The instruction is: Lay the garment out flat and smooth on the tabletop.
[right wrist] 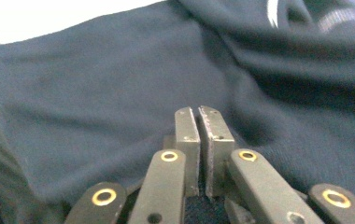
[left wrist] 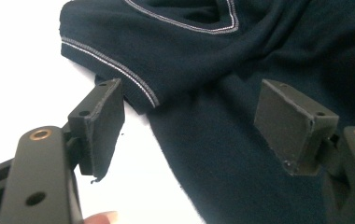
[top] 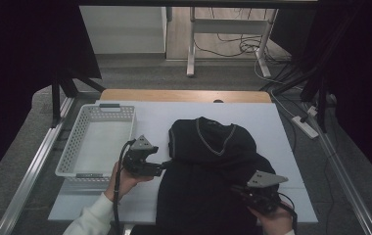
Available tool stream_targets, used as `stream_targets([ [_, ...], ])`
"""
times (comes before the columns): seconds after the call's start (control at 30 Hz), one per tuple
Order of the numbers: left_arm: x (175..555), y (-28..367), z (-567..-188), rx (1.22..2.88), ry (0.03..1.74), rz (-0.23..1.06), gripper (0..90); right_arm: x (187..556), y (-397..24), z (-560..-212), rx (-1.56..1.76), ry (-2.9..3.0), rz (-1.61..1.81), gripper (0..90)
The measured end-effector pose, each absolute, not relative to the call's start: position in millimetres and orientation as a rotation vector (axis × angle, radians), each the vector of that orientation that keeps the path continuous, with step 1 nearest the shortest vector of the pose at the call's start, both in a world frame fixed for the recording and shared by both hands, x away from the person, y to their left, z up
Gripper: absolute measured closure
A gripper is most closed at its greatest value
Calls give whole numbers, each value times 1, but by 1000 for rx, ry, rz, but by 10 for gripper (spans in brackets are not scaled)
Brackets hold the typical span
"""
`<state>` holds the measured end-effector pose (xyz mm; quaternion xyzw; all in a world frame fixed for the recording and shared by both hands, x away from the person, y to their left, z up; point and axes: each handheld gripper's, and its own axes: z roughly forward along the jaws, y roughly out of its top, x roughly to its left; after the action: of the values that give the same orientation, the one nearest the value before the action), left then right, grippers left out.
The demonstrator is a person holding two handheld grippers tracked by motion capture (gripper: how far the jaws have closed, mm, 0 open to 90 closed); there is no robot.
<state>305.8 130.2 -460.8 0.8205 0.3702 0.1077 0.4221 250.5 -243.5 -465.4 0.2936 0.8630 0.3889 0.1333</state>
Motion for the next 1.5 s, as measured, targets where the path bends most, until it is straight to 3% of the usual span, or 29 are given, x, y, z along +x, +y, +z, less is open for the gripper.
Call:
stream_targets([
  [0.23,306,132,-460,2045,932,273,252,277,-191,-462,712,2578,1178,867],
  [0.43,306,134,-460,2045,933,275,252,300,-168,-486,736,2647,1140,848],
  [0.47,306,134,-460,2046,933,275,252,301,-168,-490,751,2657,1139,814],
  [0.57,307,134,-461,2049,934,273,252,298,-177,-487,796,2612,1203,588],
  [0.67,306,133,-461,2052,930,274,251,287,-195,-468,841,2521,1268,493],
  [0.87,305,133,-460,2046,933,277,251,252,-249,-449,912,2378,1276,480],
  [1.1,305,131,-460,2051,930,275,250,225,-292,-469,1024,2376,1190,518],
  [1.37,305,131,-461,2053,930,273,250,223,-280,-493,988,2455,1074,527],
  [1.5,306,131,-462,2055,930,271,250,226,-261,-495,927,2485,1035,479],
])
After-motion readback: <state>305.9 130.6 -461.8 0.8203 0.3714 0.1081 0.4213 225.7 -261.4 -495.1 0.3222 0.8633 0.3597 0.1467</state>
